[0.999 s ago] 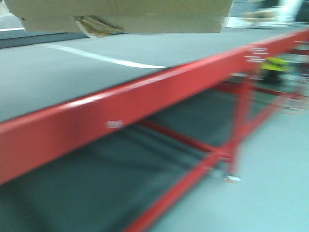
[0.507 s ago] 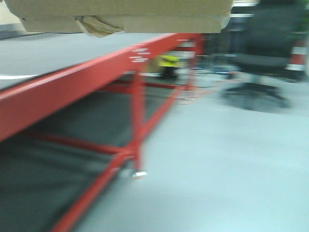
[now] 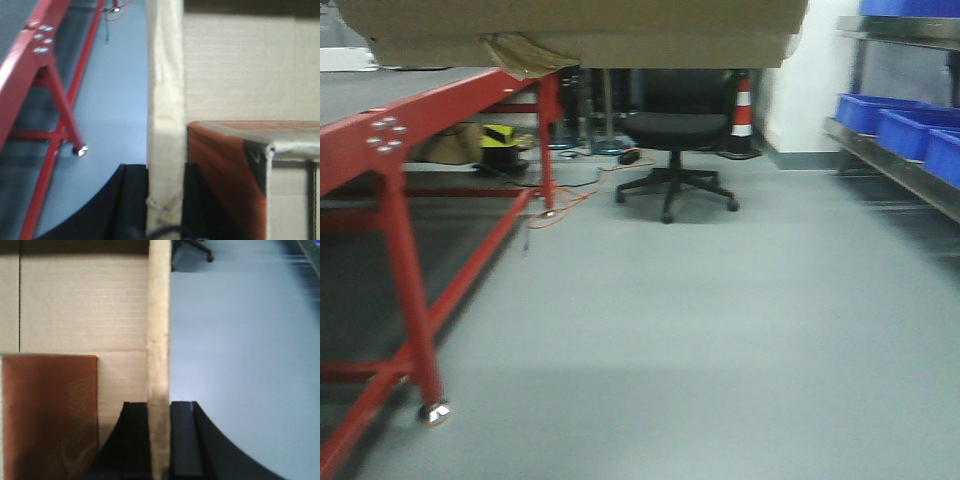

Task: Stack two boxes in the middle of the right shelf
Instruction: 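Back away from the red table holding the boxes in both grippers, then turn and drive toward the steel shelf with blue bins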

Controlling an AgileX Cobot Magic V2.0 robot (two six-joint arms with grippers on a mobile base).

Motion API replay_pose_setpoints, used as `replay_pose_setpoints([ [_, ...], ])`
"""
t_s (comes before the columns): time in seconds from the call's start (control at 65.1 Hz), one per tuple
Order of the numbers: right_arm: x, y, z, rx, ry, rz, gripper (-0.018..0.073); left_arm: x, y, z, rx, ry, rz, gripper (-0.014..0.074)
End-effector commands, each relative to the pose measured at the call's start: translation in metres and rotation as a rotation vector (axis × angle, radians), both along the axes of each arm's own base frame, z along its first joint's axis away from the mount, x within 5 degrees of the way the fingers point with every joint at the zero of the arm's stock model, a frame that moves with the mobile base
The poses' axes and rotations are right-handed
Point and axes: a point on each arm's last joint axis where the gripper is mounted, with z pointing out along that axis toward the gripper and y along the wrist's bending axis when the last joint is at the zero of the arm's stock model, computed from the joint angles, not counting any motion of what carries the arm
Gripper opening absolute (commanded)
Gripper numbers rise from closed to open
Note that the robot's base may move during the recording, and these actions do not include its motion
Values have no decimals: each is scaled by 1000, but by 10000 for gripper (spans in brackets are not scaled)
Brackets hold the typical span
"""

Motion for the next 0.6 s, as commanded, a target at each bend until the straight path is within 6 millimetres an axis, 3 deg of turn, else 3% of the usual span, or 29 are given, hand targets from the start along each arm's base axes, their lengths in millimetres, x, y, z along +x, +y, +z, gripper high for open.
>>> replay_pose_setpoints([
  [0.0, -2, -2, 10, -5, -70, 8, -154, -2, 0, 10, -6, -62, -12, -111],
  [0.584, -2, -2, 10, -5, -70, 8, -154, -2, 0, 10, -3, -64, -11, -111],
])
